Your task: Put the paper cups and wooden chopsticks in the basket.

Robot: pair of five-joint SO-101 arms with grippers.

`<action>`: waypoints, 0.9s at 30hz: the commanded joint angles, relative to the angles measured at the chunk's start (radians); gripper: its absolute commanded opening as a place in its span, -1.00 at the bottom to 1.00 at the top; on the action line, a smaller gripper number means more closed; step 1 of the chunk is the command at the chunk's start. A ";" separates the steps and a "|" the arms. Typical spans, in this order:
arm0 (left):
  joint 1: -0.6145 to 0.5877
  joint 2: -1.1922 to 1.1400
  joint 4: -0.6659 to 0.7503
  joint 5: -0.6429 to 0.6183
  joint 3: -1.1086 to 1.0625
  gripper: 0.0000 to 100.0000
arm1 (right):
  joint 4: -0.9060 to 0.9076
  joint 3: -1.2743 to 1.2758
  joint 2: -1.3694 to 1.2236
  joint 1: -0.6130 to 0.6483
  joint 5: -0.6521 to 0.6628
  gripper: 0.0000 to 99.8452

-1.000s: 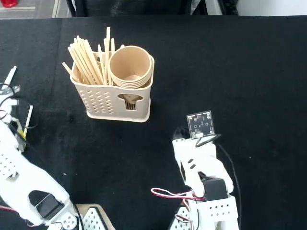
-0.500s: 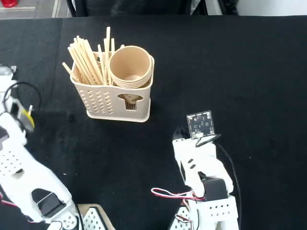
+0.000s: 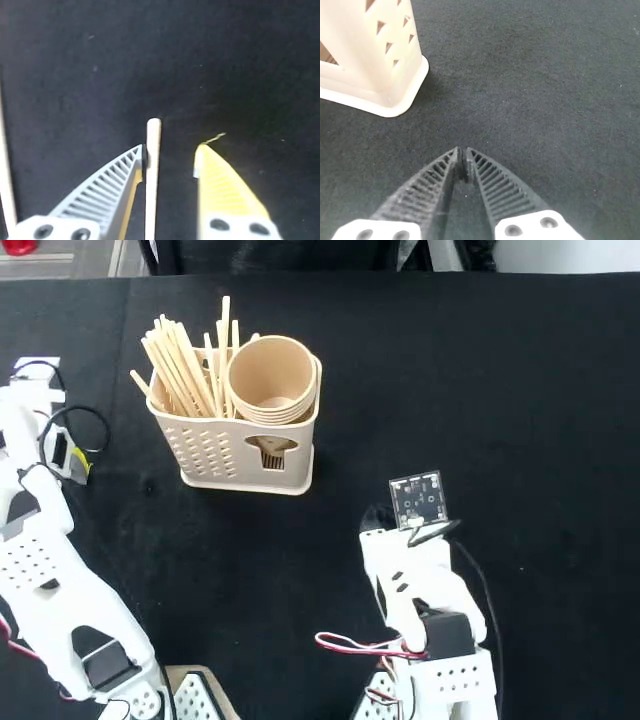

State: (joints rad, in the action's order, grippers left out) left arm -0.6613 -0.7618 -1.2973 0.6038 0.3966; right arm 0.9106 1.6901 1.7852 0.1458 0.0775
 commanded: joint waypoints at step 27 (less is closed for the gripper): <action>0.025 0.258 -0.462 -0.334 0.481 -0.94 | 0.000 -0.001 0.012 -0.011 0.006 -0.97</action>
State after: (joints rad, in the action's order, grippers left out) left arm -0.6582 -0.6375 -1.7530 0.2923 0.9321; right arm 0.9106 1.6901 1.7852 0.1458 0.0775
